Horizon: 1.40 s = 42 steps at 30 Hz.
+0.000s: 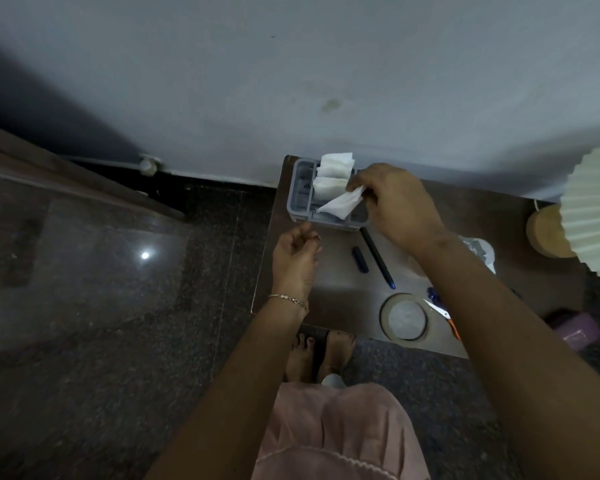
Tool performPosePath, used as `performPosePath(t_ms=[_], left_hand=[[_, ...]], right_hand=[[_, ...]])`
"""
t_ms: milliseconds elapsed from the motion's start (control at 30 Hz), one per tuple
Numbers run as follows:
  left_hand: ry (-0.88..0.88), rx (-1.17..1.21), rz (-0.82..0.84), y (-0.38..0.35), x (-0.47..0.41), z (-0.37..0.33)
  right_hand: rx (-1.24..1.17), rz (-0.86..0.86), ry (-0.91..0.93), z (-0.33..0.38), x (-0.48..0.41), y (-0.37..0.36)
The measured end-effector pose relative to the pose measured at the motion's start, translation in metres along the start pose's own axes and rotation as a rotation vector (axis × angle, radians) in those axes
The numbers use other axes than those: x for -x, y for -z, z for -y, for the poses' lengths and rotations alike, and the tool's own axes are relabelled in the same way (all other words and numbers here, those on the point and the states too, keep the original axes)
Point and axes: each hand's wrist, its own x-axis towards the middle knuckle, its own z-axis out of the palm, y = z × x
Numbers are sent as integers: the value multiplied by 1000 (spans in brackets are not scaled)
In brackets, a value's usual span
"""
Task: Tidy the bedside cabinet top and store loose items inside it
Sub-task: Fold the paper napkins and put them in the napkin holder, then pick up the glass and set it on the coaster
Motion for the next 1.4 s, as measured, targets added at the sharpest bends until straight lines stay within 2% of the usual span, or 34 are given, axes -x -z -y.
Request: performPosePath(t_ms=[233,367,500,767,1033,1200,1300,1400], left_hand=[[26,21,-38,3,-4,-5],[51,15,-31,0,-8,-7],[68,6,-25,-1,-10,-6],[61,-25,-26,-3,-8,-6],[45,-66,64,-26,9,-15],[102,-146,197,-56,31,-10],[190,-252,275,-79,41,0],[256,-383,299,-96,46,15]], right_hand=[[250,226,149,16,-20,-4],[356,322,150,25,-25,-11],[354,361,92,21,-23,-23],[161,253,-55,5,-7,-15],[-50,-95,-272,-18,46,1],[24,-239,-533,-33,106,12],[15,-205,-701,-55,130,15],[-109,-84,-756,-78,140,9]])
